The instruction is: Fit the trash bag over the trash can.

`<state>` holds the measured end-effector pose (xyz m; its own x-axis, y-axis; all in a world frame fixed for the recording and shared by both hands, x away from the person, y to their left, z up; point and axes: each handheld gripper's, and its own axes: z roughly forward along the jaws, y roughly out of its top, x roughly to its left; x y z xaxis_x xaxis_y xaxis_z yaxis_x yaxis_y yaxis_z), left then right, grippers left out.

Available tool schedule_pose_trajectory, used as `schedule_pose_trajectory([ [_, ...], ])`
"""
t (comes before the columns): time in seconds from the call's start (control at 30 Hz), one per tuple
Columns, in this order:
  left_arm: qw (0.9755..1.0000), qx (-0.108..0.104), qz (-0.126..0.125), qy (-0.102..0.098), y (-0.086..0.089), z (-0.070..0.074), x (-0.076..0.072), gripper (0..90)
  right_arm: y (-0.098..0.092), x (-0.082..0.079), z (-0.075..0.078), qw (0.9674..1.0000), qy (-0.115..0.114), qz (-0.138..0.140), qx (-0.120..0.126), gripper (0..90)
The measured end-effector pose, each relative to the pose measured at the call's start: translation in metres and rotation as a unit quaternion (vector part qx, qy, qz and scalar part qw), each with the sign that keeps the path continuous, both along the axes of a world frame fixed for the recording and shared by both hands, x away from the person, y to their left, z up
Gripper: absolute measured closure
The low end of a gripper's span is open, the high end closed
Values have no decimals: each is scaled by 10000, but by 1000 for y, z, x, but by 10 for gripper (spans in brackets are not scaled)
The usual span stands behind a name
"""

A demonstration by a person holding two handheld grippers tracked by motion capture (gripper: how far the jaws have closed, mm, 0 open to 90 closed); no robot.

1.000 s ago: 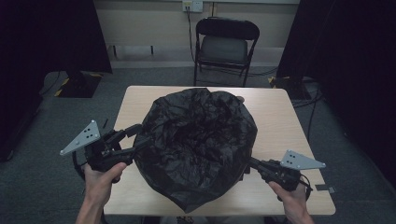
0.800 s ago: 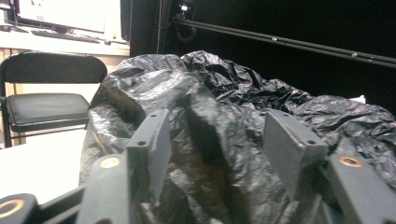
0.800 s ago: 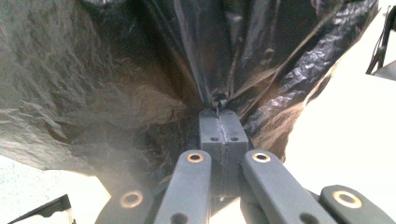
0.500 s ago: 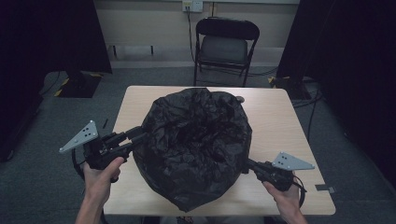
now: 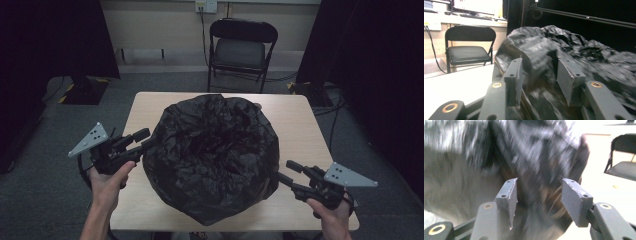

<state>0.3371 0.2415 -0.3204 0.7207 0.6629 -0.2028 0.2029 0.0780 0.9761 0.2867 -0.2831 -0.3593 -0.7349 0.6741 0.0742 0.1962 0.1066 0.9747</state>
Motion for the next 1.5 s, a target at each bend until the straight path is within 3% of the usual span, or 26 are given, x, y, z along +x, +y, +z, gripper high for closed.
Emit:
schedule_pose_trajectory([
  [0.13, 9997, -213, 140, 52, -3, 6, 19, 440, -6, 16, 22, 9988, -198, -176, 408, 456],
  [0.27, 9993, -316, 150, 105, -6, 12, 33, 407, 0, 37, 47, 9970, -369, -198, 650, 452],
  [0.4, 9994, -291, 46, 201, -13, 14, 45, 407, 15, 59, 63, 9976, -370, -133, 577, 479],
  [0.47, 9990, -298, 84, 317, -17, 9, 52, 459, 22, 67, 64, 9983, -294, -47, 504, 545],
  [0.53, 9985, -239, 240, 439, -19, 3, 58, 528, 31, 74, 60, 9990, -189, -179, 351, 594],
  [0.57, 9975, -326, 293, 551, -19, 0, 61, 552, 32, 76, 57, 9990, -141, -217, 377, 615],
  [0.63, 9966, -404, 249, 670, -21, -7, 66, 628, 33, 83, 50, 9988, -18, -319, 375, 656],
  [0.73, 9969, -272, 102, 725, -25, -14, 69, 662, 32, 91, 40, 9987, 136, -236, 441, 708],
  [0.87, 9974, -307, -121, 642, -35, -16, 69, 745, 36, 96, 31, 9988, 235, -86, 420, 759],
  [0.97, 9976, -120, -313, 598, -44, -18, 67, 768, 44, 99, 24, 9989, 327, 6, 348, 771],
  [1.03, 9979, -110, -295, 558, -46, -17, 63, 799, 49, 99, 19, 9987, 390, 95, 300, 772],
  [1.13, 9976, -135, -424, 529, -46, -18, 57, 815, 55, 94, 13, 9991, 381, 140, 130, 773],
  [1.23, 9973, -166, -493, 520, -48, -21, 48, 826, 53, 88, 9, 9991, 395, 141, 112, 773],
  [1.37, 9973, 8, -573, 448, -58, -25, 39, 864, 49, 82, 3, 9991, 407, 115, 7, 794],
  [1.5, 9971, 157, -632, 383, -71, -30, 34, 900, 46, 77, -5, 9990, 427, 88, -50, 871],
])
